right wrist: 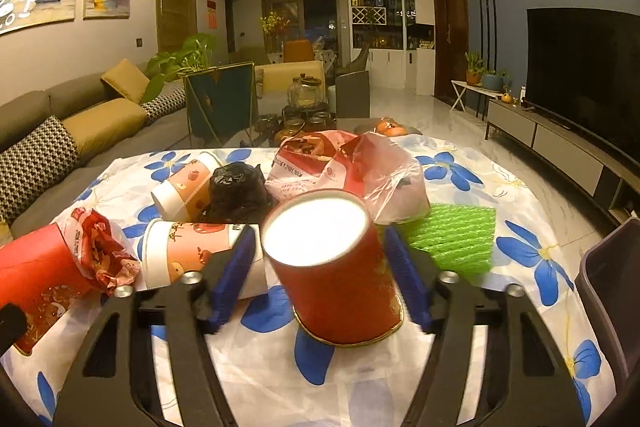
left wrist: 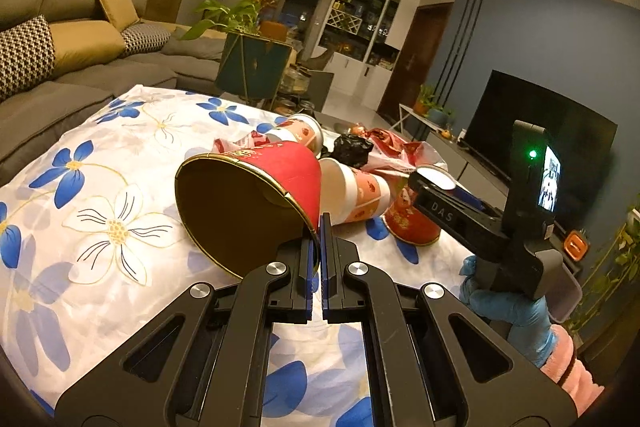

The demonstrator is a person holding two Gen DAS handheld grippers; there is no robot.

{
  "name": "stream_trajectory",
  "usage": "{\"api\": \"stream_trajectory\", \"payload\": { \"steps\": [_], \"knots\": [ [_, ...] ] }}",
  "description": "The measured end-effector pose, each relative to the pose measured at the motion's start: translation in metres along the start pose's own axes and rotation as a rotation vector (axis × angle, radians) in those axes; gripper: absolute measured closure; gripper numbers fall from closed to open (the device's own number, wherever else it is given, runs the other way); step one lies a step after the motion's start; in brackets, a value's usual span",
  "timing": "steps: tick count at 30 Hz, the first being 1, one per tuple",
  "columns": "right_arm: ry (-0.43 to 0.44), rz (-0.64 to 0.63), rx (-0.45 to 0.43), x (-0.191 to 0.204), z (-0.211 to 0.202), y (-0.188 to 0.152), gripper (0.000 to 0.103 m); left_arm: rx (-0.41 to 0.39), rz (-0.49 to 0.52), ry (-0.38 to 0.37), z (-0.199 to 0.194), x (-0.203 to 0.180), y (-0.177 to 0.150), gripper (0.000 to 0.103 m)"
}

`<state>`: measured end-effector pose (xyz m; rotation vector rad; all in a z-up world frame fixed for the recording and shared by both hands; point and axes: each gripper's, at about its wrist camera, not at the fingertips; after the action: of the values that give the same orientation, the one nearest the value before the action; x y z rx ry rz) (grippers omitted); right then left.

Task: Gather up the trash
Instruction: 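Grasp the red paper cup rim with the left tool while the right tool grasps another red cup, then carry both red cups over the grey bin with both tools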

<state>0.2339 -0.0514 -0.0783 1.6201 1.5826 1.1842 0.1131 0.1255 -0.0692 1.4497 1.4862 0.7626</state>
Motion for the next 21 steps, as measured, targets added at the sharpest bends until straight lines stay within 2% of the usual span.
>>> {"api": "stream_trajectory", "payload": {
  "steps": [9, 21],
  "knots": [
    [0.006, -0.008, -0.023, -0.003, -0.014, 0.0, 0.045, -0.001, 0.003, -0.001, -0.001, -0.004, 0.0, 0.101],
    [0.032, 0.044, -0.092, -0.037, -0.083, 0.002, 0.045, -0.008, 0.045, -0.039, -0.004, -0.032, 0.004, 0.101]
  ]
}}
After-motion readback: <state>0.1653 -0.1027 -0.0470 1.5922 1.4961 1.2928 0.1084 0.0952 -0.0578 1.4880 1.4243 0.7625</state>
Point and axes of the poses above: each gripper's, at about its wrist camera, not at the fingertips, and z roughly the way its jaws point, x to its left, y to its top, and after that the axes turned 10 degrees about z, right-handed
